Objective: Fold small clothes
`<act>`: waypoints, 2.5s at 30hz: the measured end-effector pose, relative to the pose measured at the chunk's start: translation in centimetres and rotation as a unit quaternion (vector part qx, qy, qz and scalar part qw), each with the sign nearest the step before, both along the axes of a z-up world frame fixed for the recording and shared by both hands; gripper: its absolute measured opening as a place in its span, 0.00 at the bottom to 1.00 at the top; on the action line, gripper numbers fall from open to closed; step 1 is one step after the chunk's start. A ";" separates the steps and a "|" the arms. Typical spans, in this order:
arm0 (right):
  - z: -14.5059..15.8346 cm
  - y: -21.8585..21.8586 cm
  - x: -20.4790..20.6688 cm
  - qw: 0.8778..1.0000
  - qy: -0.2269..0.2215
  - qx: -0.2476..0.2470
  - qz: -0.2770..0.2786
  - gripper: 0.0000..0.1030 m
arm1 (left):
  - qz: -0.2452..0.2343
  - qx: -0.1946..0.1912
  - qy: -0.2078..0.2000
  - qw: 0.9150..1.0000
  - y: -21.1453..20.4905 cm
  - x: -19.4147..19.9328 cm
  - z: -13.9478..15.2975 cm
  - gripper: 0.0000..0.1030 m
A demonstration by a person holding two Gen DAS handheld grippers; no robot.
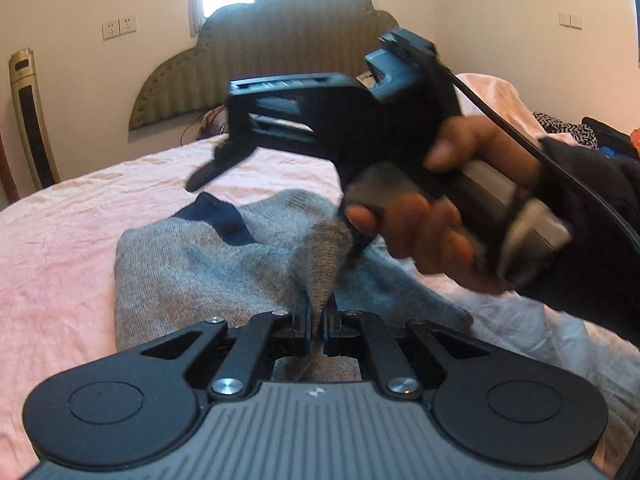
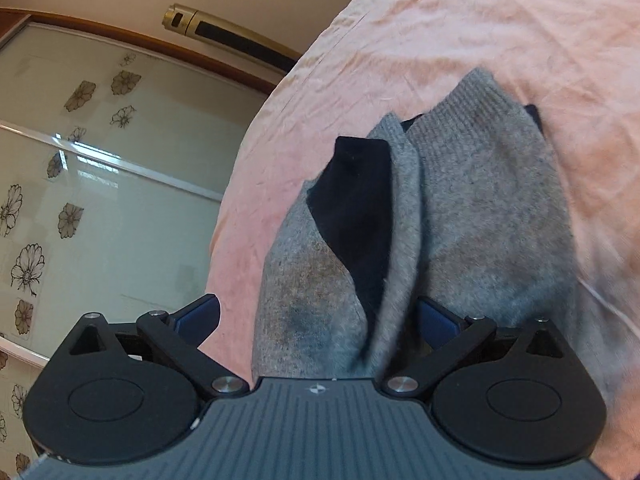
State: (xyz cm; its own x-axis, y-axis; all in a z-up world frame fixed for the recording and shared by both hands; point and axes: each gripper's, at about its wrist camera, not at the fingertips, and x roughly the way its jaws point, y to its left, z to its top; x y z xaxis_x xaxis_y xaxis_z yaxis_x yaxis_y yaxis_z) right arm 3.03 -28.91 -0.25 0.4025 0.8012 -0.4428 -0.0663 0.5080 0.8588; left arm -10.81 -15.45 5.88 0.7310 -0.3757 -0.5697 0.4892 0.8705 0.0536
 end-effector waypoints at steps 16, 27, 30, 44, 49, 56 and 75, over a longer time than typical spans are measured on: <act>0.2 -6.7 -3.8 0.985 -0.057 -0.155 -0.045 0.15 | -0.078 -0.009 0.082 0.993 -3.3 1.1 -3.3 0.05; 1.2 -9.3 -1.8 0.982 -0.086 -0.122 -0.113 0.90 | 0.008 -0.219 0.109 0.970 12.2 4.9 1.5 0.96; 0.5 -7.8 0.6 0.983 -0.067 -0.137 -0.099 0.88 | 0.092 -0.308 0.185 0.929 15.9 10.2 -0.4 0.96; 0.4 -3.8 2.2 0.985 -0.069 -0.145 -0.063 0.25 | 0.133 -0.334 0.302 0.883 14.3 19.4 -5.4 0.26; 3.6 -0.8 4.2 0.986 -0.113 -0.111 -0.052 0.25 | 0.132 -0.333 0.252 0.899 17.6 20.1 -1.6 0.25; 2.4 4.1 9.7 0.984 -0.068 -0.130 -0.105 0.70 | 0.217 -0.240 0.216 0.921 22.3 24.9 0.2 0.40; 0.9 3.4 -5.0 0.981 -0.084 -0.177 0.015 0.19 | 0.135 -0.265 0.245 0.923 23.9 11.0 -3.0 0.11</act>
State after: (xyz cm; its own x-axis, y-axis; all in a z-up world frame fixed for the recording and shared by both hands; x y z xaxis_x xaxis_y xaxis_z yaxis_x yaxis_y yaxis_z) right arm -1.94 -25.54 0.67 0.4717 0.6224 -0.6246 -0.2108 0.7674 0.6055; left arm 0.17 8.49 2.83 0.5419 -0.5382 -0.6455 0.1022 0.8046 -0.5850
